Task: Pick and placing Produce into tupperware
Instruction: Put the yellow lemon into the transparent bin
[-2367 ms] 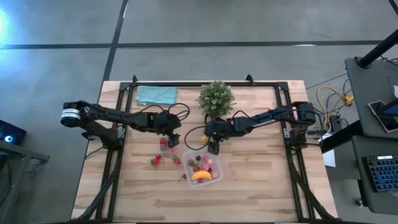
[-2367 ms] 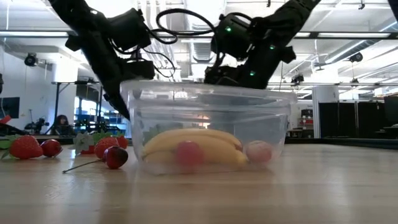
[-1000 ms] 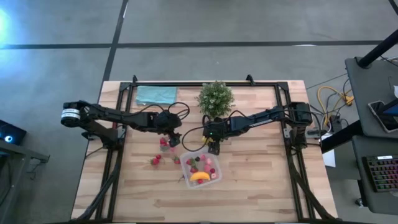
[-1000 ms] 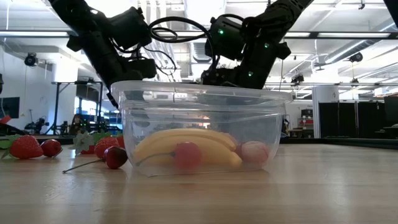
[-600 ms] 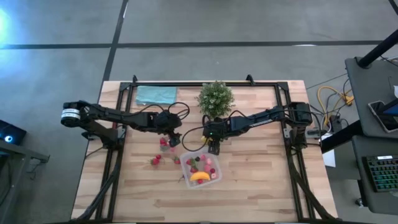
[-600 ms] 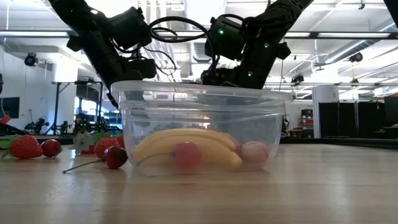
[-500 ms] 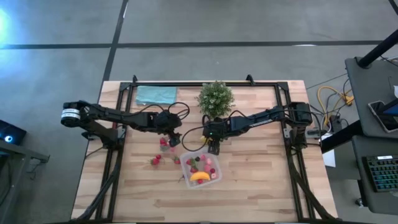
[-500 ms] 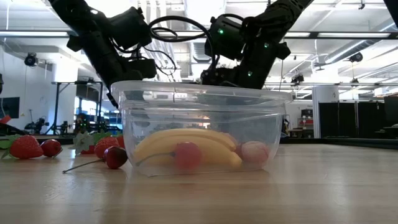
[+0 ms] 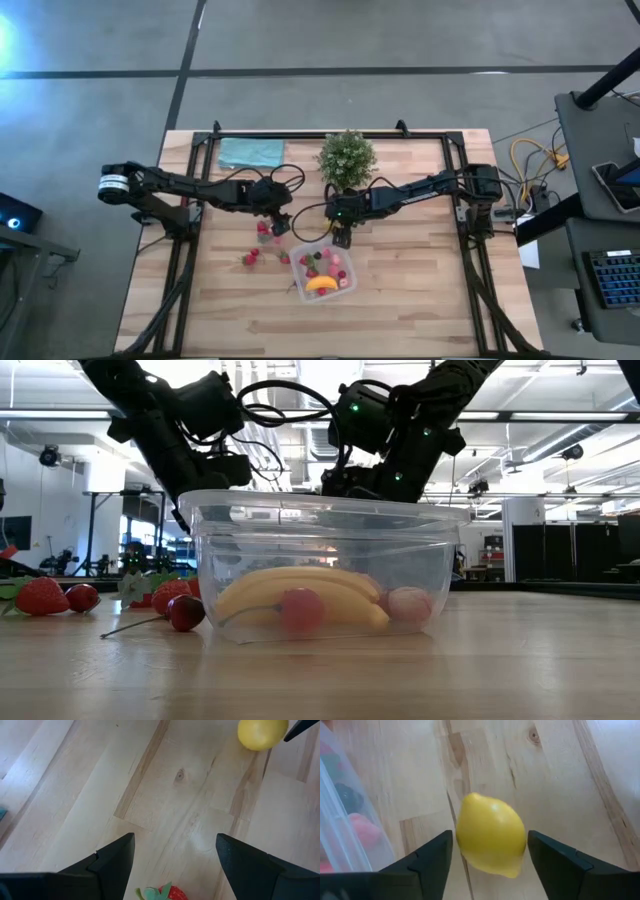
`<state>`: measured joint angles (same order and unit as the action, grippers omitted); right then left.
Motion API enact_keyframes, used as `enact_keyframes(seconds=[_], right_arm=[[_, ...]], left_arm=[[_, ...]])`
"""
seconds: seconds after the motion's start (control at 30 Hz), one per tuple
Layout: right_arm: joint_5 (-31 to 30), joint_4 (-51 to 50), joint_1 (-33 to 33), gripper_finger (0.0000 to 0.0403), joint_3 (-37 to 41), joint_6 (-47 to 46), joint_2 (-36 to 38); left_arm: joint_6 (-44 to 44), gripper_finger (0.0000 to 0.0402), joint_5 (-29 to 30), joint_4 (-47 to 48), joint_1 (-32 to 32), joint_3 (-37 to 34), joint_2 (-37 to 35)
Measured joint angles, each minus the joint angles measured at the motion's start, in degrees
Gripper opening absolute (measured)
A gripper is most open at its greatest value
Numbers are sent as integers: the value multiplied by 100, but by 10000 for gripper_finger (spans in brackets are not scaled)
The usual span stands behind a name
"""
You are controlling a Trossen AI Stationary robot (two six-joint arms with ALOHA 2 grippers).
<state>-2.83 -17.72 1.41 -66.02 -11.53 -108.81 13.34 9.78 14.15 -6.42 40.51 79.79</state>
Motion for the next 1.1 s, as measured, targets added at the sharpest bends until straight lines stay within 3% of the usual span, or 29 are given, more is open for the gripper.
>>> enact_keyframes(seconds=[0.27, 0.7, 1.1], right_arm=[[0, 5, 0, 275, 0, 10, 0], [24, 267, 0, 235, -39, -25, 0], [143, 319, 0, 282, -42, -26, -74]], left_arm=[[-2, 264, -2, 0, 0, 0, 0], [-2, 264, 0, 0, 0, 0, 0], [-2, 264, 0, 2, 0, 0, 2]])
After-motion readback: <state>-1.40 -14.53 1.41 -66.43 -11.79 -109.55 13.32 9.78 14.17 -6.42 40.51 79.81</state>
